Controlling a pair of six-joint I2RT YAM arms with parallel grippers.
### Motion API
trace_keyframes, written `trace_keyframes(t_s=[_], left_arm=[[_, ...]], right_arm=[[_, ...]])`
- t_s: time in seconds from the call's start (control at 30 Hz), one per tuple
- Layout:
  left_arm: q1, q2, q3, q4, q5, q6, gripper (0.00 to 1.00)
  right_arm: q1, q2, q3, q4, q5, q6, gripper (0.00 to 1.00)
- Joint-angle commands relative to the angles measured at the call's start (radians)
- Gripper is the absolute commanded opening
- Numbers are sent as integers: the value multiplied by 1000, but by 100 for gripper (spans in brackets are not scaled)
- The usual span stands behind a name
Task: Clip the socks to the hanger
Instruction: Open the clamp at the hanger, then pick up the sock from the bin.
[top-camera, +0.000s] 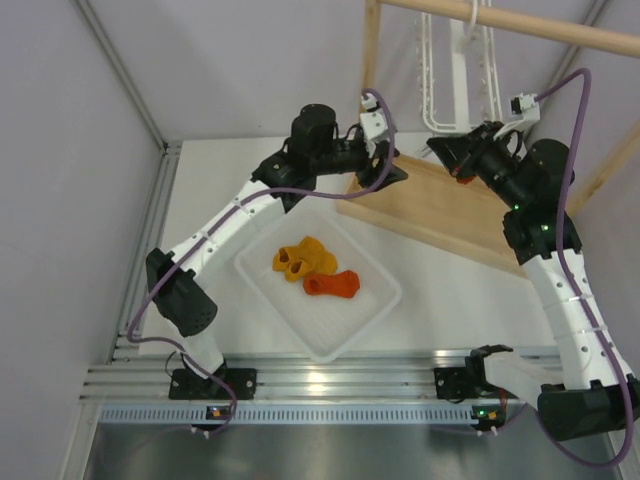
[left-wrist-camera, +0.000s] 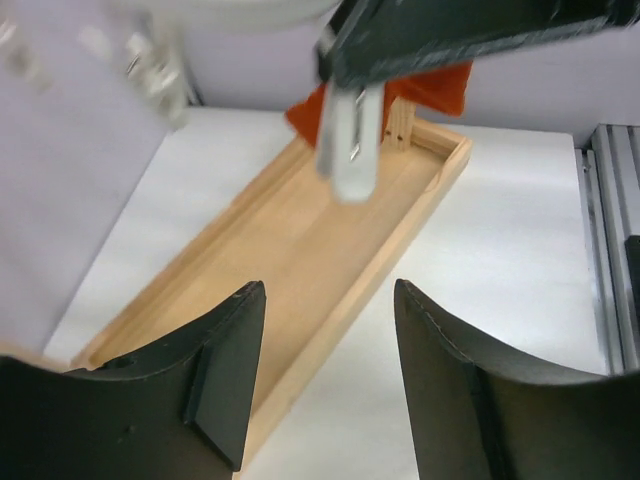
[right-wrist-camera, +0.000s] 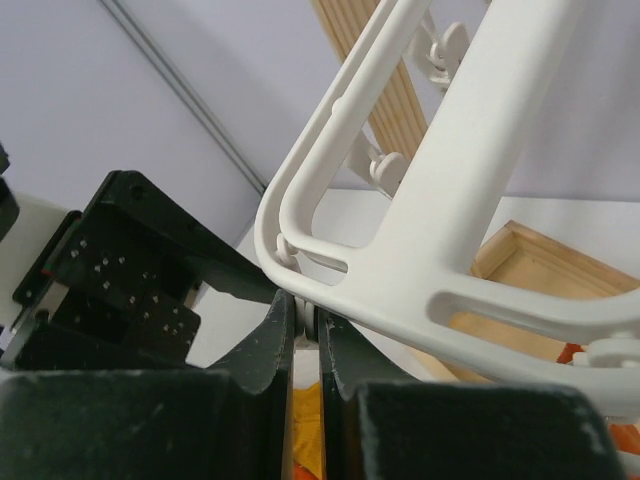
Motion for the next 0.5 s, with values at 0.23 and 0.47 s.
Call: trace_keyframes(t_s=[0.23,0.47], left_arm=[[241,-296,-364,-258,92,-30,59],[257,-452,-648,-470,29,188,56]], right_arm=[[-9,-13,6,34,6,-50,0],[-9,-13,3,17,6,-72,0]])
